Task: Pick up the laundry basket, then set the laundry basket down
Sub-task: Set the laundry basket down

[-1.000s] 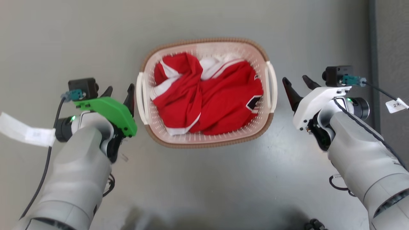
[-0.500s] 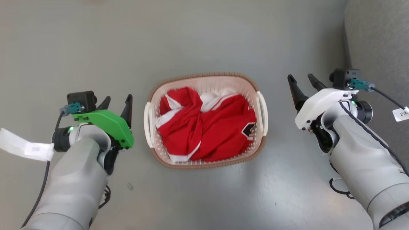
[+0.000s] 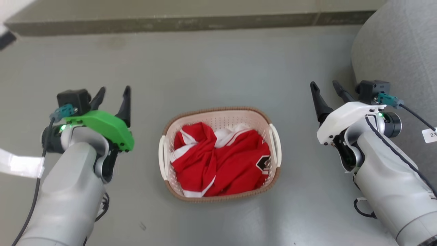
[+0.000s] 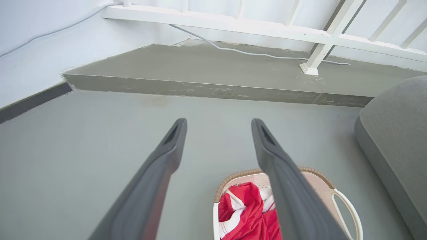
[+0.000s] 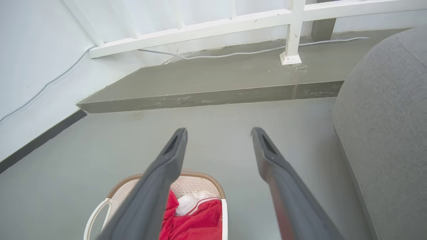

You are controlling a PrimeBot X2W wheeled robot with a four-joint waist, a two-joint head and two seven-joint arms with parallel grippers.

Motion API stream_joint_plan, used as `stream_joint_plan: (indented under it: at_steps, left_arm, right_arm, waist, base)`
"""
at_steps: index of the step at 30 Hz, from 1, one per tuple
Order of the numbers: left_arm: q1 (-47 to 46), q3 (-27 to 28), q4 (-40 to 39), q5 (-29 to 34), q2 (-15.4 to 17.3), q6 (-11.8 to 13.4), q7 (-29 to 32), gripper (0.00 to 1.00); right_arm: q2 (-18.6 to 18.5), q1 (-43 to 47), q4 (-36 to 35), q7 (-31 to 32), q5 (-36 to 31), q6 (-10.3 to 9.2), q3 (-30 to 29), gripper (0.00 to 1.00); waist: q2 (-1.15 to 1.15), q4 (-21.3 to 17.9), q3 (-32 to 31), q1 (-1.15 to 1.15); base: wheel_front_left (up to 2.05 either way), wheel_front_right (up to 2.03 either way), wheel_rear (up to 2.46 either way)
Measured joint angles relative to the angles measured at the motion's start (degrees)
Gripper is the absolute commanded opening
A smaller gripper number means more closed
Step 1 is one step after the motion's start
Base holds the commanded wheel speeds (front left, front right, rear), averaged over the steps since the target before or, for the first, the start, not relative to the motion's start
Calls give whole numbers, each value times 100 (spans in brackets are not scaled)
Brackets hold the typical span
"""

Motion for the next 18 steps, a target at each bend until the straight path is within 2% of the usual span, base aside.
stream_joint_plan:
  at_steps: [12,18]
  left_arm:
    - [671,289,-1063,431,142,364,-14,100]
    - [1115,389,-1473,662,196,590,-14,100]
  right_arm:
    - [-198,452,-988,-3,-412,-320,-458,100]
    - [-189,773,-1360,-8,-586,-380,-488,100]
  waist:
    - [0,-54,-559,0]
    - [0,-68,-803,0]
  base:
    - [0,0,0]
    - [0,0,0]
